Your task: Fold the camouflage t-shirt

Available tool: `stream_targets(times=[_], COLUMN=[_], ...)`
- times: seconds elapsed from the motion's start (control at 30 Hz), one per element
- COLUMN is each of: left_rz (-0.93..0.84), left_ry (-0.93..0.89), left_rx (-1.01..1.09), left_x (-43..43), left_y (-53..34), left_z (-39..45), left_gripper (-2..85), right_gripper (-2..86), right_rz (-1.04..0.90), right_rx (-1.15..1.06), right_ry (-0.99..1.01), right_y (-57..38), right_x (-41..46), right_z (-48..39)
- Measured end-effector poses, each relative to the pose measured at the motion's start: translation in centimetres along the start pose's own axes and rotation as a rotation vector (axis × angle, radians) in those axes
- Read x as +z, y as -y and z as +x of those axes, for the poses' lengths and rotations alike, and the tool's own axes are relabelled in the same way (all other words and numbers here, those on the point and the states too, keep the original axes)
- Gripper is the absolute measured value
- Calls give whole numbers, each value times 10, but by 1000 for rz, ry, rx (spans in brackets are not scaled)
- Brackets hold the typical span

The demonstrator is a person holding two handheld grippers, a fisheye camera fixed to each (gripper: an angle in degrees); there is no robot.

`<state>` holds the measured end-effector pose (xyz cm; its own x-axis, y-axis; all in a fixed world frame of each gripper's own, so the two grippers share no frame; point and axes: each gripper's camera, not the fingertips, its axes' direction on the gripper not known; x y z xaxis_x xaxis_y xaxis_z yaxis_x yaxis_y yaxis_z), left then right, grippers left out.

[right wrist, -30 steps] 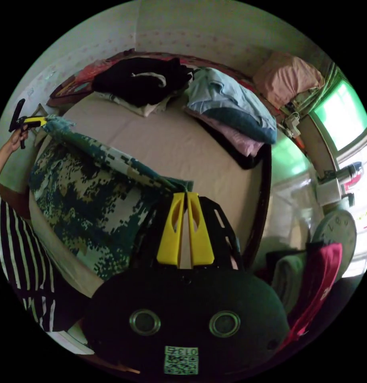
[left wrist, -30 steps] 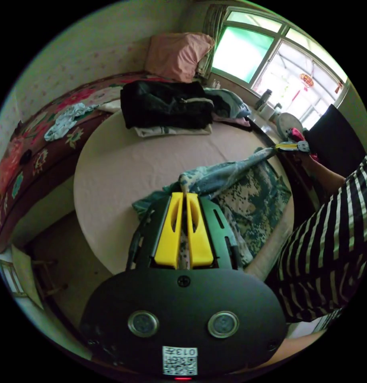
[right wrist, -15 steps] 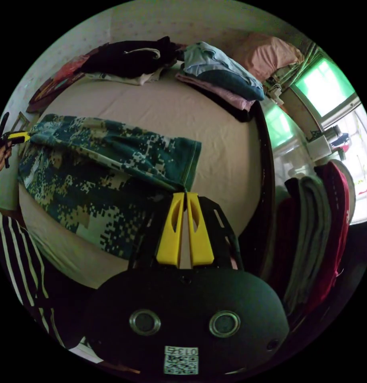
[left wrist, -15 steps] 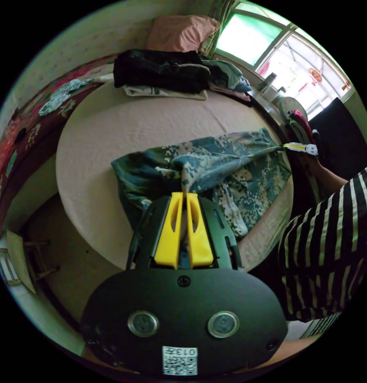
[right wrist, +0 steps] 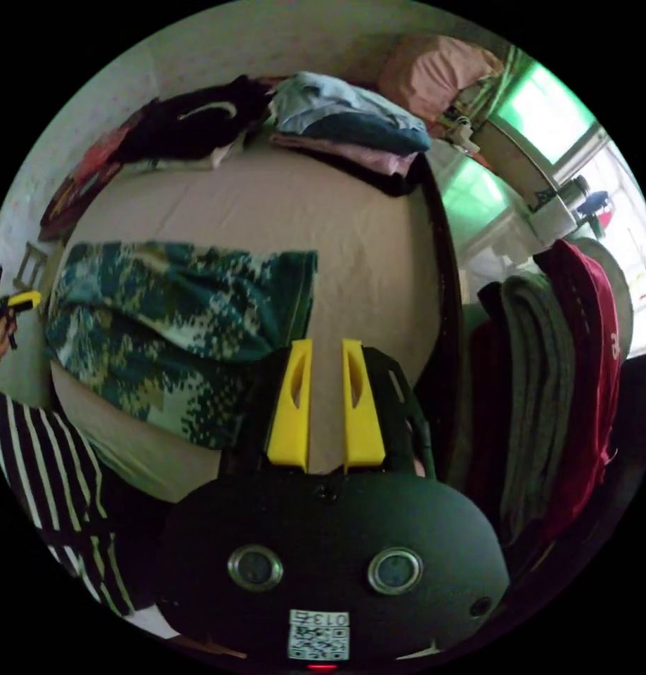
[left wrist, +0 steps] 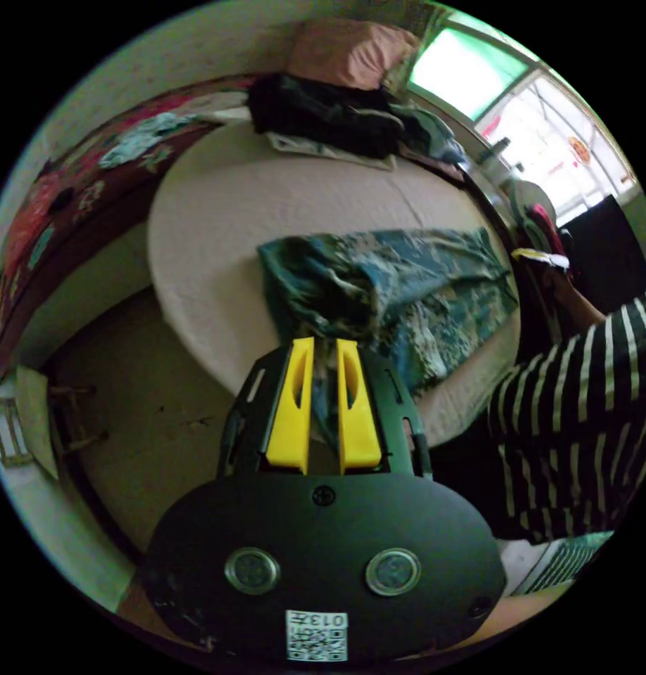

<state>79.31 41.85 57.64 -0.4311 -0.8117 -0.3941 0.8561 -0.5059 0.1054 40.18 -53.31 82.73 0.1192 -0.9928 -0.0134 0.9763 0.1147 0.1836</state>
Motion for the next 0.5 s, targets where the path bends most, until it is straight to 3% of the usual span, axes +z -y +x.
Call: stream_targets(times=[0.2,0.4,0.5], left_rz=[48,-108,-125], left_ry=[101,184,243], left_rx=[18,160,169], left_x=[17,68,78], left_y=[71,117,117], left_z=[2,36,44], left_gripper=[49,8,1], right_gripper=[80,26,15], right_rz=[-34,-111,-41], right_rx=[26,57,69], right_ry=[95,141,136], right_y=[62,82,73], right_x=[35,60,51], right_z=[-1,-4,0])
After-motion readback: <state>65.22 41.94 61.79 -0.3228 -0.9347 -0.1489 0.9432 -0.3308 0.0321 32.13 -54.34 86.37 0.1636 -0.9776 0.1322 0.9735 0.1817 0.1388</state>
